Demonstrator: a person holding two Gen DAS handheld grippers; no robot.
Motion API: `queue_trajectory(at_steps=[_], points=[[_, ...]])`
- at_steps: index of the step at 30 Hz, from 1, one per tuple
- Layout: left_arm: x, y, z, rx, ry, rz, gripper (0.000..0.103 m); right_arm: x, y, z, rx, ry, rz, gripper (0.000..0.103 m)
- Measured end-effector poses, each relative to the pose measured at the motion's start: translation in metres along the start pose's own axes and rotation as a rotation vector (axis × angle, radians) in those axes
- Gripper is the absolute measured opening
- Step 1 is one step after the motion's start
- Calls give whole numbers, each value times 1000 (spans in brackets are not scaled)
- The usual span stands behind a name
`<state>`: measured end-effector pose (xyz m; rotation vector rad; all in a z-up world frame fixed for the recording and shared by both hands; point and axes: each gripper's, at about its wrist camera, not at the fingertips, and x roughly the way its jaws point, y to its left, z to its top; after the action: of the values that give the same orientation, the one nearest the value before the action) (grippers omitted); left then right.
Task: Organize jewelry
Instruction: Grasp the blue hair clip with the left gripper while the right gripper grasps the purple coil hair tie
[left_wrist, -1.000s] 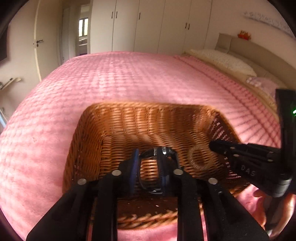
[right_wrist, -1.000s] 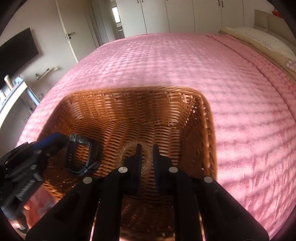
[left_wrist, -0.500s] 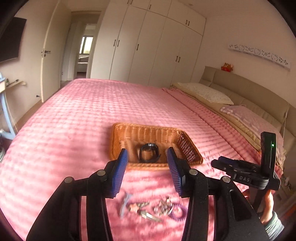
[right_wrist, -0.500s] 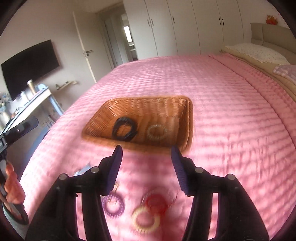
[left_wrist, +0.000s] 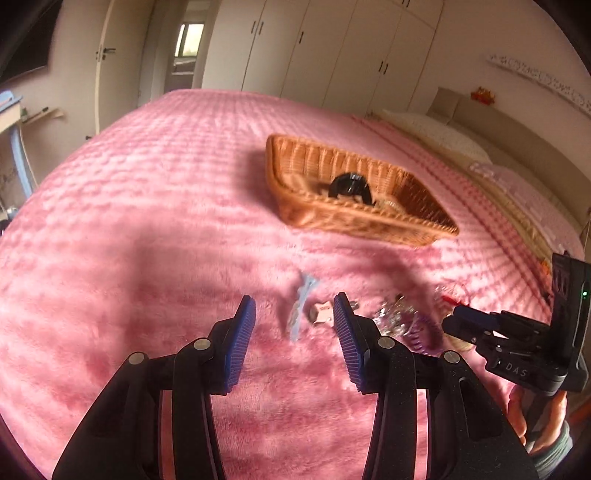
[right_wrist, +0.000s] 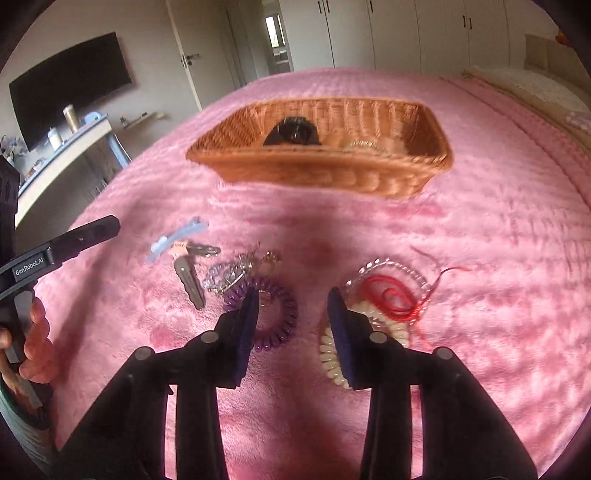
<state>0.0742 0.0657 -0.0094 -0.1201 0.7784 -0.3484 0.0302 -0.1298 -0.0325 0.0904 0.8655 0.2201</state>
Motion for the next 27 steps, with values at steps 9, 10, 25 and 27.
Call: queue_trajectory(at_steps=[9, 10, 25, 27], points=[[36, 3, -4, 16, 92, 6, 37, 14, 1, -3, -10, 28, -3, 29], [39, 0, -4, 31, 100, 14, 36, 16, 2, -3, -16, 33, -4, 26], [57, -4, -9, 59, 120, 87, 5, 27, 19, -5, -91, 51, -61, 12], [55, -4, -9, 59, 110, 86, 5, 25, 18, -6, -86, 41, -57, 10]])
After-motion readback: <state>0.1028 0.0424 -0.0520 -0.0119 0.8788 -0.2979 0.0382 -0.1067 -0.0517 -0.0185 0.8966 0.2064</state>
